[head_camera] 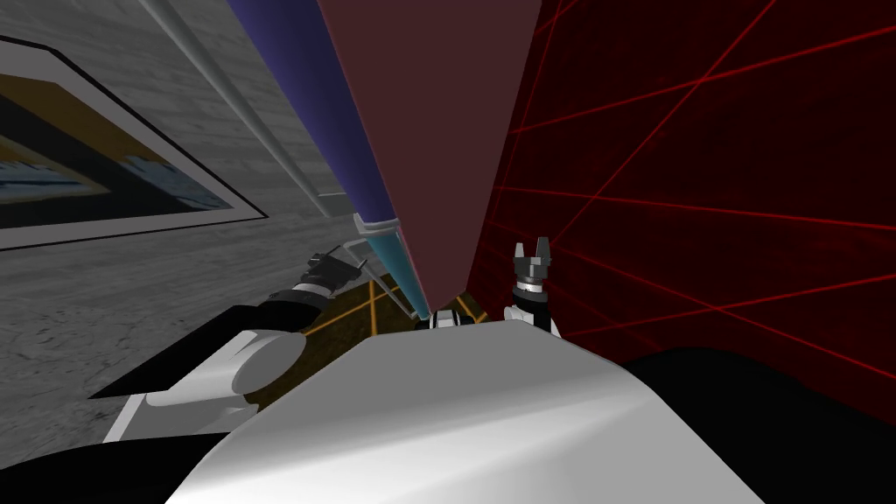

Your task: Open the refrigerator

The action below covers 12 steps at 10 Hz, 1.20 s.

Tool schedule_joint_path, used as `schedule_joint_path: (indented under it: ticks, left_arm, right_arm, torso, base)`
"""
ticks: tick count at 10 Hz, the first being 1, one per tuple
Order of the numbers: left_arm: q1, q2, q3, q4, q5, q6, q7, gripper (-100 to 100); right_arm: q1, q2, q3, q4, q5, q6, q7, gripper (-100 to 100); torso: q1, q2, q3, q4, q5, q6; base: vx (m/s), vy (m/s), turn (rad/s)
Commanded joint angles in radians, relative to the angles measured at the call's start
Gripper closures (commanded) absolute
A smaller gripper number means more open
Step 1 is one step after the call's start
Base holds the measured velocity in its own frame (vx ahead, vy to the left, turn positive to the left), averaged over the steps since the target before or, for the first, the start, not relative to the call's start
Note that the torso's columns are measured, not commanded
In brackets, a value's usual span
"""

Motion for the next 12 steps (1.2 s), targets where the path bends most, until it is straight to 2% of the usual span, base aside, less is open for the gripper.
schedule_joint_path:
  ticks: [1, 2, 3, 5, 6, 8, 9, 11, 12]
  left_arm:
    - [-0.01, 0.022, -0.005, 0.004, 0.014, -0.015, -0.004, 100]
    - [-0.015, 0.04, -0.013, 0.009, 0.028, -0.022, -0.005, 100]
    - [-0.015, 0.04, -0.013, 0.009, 0.028, -0.022, -0.005, 100]
    - [-0.024, 0.078, -0.028, 0.017, 0.056, -0.035, -0.008, 100]
    - [-0.024, 0.078, -0.028, 0.017, 0.056, -0.035, -0.008, 100]
    - [-0.033, 0.115, -0.044, 0.026, 0.084, -0.048, -0.011, 100]
    - [-0.033, 0.115, -0.044, 0.026, 0.084, -0.048, -0.011, 100]
    - [-0.043, 0.152, -0.06, 0.034, 0.112, -0.061, -0.014, 100]
    - [-0.043, 0.152, -0.06, 0.034, 0.112, -0.061, -0.014, 100]
  right_arm:
    - [0.0, 0.0, 0.0, 0.0, 0.0, 0.0, 0.0, 0]
    - [0.0, 0.0, 0.0, 0.0, 0.0, 0.0, 0.0, 0]
    - [0.0, 0.0, 0.0, 0.0, 0.0, 0.0, 0.0, 0]
    - [0.0, 0.0, 0.0, 0.0, 0.0, 0.0, 0.0, 0]
    - [0.0, 0.0, 0.0, 0.0, 0.0, 0.0, 0.0, 0]
    - [0.0, 0.0, 0.0, 0.0, 0.0, 0.0, 0.0, 0]
    - [0.0, 0.0, 0.0, 0.0, 0.0, 0.0, 0.0, 0]
    - [0.0, 0.0, 0.0, 0.0, 0.0, 0.0, 0.0, 0]
    - [0.0, 0.0, 0.0, 0.0, 0.0, 0.0, 0.0, 0]
  torso:
    - [-0.002, -0.003, -0.002, 0.0, -0.001, 0.001]
    - [-0.008, -0.006, -0.003, -0.002, -0.002, 0.0]
    - [-0.006, -0.007, -0.005, -0.002, -0.002, 0.002]
    - [-0.007, -0.007, -0.004, -0.001, -0.003, 0.002]
    - [-0.01, -0.007, -0.005, -0.002, -0.003, 0.004]
    - [-0.014, -0.003, -0.001, -0.002, -0.003, 0.004]
    - [-0.018, -0.003, -0.001, -0.003, -0.004, 0.006]
    - [-0.023, -0.002, 0.0, -0.004, -0.004, 0.005]
    - [-0.024, -0.001, 0.002, -0.004, -0.004, 0.007]
  base:
    - [-0.072, 0.223, -0.07]
    - [-0.08, 0.27, -0.112]
    - [-0.108, 0.269, -0.069]
    - [-0.104, 0.299, -0.142]
    - [-0.108, 0.301, -0.069]
    - [-0.122, 0.362, -0.134]
    - [-0.094, 0.308, -0.099]
    - [-0.093, 0.326, -0.116]
    - [-0.103, 0.337, -0.115]
